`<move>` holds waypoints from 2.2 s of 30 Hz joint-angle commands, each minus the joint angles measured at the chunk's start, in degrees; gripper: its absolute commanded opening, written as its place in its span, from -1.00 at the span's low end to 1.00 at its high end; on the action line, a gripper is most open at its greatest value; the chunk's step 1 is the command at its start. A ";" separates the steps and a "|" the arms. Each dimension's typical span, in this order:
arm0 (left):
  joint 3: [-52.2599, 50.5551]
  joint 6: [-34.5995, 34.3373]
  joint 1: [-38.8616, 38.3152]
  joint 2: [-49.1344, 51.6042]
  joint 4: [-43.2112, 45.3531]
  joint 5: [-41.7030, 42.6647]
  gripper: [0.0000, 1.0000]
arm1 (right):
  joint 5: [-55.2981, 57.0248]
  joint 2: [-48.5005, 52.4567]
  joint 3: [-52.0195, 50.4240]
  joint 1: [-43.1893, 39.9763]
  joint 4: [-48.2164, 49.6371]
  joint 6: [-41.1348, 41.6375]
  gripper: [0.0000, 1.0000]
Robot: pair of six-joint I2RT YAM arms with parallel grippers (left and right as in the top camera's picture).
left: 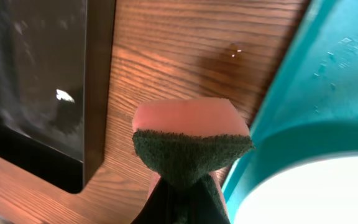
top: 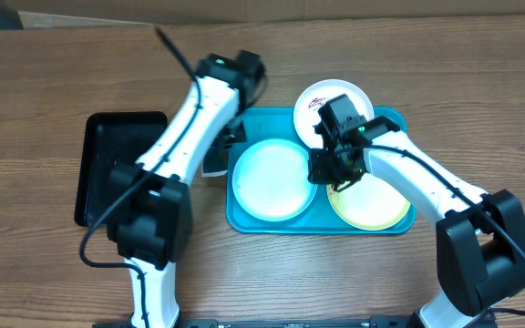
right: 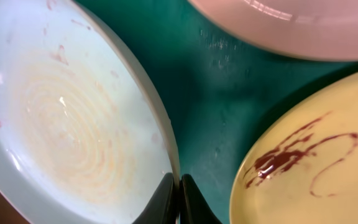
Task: Clean dirty plates on tray and stack at the side
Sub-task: 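Lift the sponge away to the black tray with the left gripper, then lift the light-blue plate off the teal tray with the right gripper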
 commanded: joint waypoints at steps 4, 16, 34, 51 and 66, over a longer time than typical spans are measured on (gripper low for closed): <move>1.07 5.16 10.05 0.39 -0.20 15.54 -0.91 | 9.64 -0.46 10.95 -0.09 -7.76 -2.64 -0.93; 1.07 11.23 22.97 0.39 -0.74 21.31 -0.91 | 31.28 -0.87 29.55 1.66 -25.18 -2.62 -0.93; 1.07 15.78 27.93 0.39 -1.46 23.39 -0.91 | 84.78 -0.87 32.74 26.69 -25.66 -15.28 -0.93; 1.07 16.83 27.91 0.39 -1.25 23.17 -0.92 | 90.42 -0.87 32.74 36.76 -15.45 -25.03 -0.93; 1.03 16.81 27.89 0.39 -1.38 23.21 -0.92 | 47.30 -0.87 32.72 23.45 -13.42 -14.80 -0.93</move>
